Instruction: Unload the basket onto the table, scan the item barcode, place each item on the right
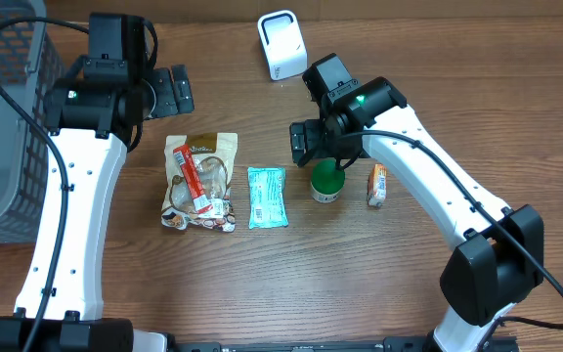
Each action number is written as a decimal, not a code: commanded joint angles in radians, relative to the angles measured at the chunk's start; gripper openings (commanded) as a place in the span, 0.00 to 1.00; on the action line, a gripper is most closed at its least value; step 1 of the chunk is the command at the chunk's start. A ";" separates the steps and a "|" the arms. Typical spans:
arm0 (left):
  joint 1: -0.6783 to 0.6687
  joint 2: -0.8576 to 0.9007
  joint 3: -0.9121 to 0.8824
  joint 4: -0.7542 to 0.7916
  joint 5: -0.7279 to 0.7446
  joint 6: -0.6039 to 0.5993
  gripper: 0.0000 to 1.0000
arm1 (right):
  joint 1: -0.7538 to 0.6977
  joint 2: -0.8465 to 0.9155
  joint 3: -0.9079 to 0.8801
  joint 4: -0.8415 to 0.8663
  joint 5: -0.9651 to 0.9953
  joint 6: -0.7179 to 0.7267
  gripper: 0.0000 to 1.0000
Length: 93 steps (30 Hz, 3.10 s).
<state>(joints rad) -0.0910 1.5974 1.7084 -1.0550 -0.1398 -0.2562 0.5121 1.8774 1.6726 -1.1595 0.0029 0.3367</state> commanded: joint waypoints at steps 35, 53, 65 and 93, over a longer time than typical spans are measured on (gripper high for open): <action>0.001 0.002 0.013 0.000 -0.009 -0.013 1.00 | 0.003 -0.005 0.022 0.006 -0.005 0.003 1.00; 0.001 0.002 0.013 0.000 -0.009 -0.013 1.00 | -0.099 -0.051 0.104 -0.098 -0.046 0.028 0.04; 0.001 0.002 0.013 0.000 -0.009 -0.013 1.00 | -0.287 -0.108 0.112 -0.266 -0.023 0.026 0.80; 0.001 0.002 0.013 0.000 -0.009 -0.013 1.00 | -0.287 -0.101 -0.037 -0.113 -0.187 0.089 0.82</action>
<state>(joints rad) -0.0910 1.5974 1.7084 -1.0554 -0.1398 -0.2562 0.2184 1.7828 1.5322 -1.2583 -0.1150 0.3767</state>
